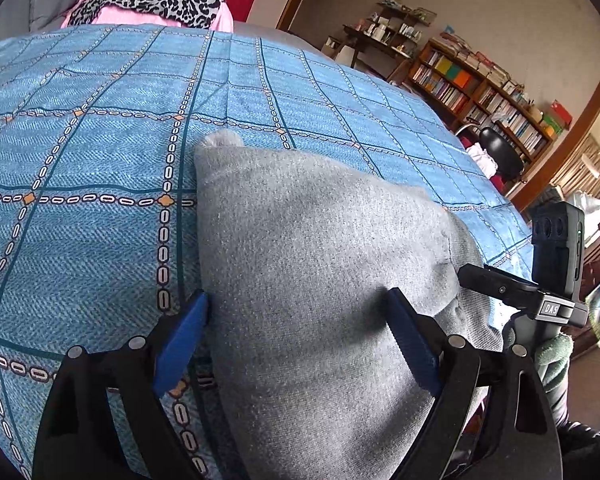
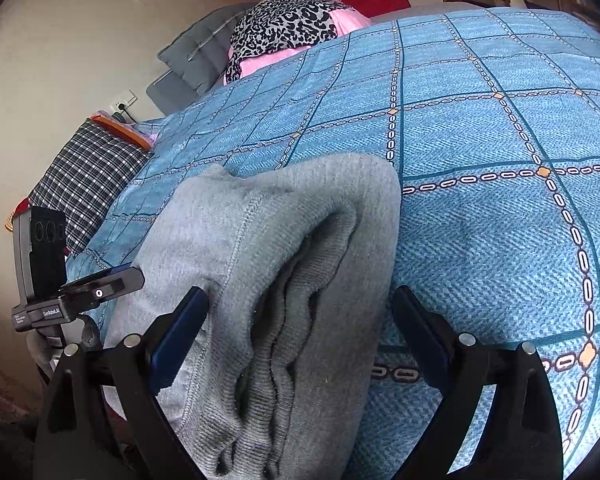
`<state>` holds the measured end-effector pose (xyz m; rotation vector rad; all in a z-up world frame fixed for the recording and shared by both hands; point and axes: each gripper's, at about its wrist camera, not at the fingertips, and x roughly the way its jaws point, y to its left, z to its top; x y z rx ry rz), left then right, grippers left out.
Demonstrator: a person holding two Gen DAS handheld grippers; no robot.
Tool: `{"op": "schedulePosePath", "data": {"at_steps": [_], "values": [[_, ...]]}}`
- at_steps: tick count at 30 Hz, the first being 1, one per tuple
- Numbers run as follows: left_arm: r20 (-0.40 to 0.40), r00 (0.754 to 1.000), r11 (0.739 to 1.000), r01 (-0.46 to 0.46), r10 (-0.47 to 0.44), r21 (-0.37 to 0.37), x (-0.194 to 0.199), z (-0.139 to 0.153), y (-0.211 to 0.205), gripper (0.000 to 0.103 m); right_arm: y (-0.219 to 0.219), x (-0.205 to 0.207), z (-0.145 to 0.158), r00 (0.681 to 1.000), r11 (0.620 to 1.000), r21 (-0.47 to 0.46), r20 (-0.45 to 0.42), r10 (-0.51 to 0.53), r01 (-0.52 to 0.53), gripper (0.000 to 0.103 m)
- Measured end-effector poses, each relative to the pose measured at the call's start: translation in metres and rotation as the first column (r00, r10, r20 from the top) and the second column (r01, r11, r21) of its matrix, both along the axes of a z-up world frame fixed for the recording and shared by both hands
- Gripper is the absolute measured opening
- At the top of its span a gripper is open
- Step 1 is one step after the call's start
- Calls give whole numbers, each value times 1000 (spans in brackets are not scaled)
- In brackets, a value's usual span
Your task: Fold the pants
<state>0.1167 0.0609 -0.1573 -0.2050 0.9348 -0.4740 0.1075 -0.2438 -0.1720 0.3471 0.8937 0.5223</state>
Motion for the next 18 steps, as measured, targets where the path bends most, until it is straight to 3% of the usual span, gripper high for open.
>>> {"op": "schedulePosePath", "data": {"at_steps": [11, 18], "values": [[-86, 996, 996, 31, -39, -84, 15, -14, 10, 90, 4, 7, -4, 999, 1000, -4, -20, 25, -25, 96], [-95, 993, 994, 60, -69, -87, 16, -15, 9, 91, 10, 12, -6, 999, 999, -28, -24, 43, -44, 98]]}}
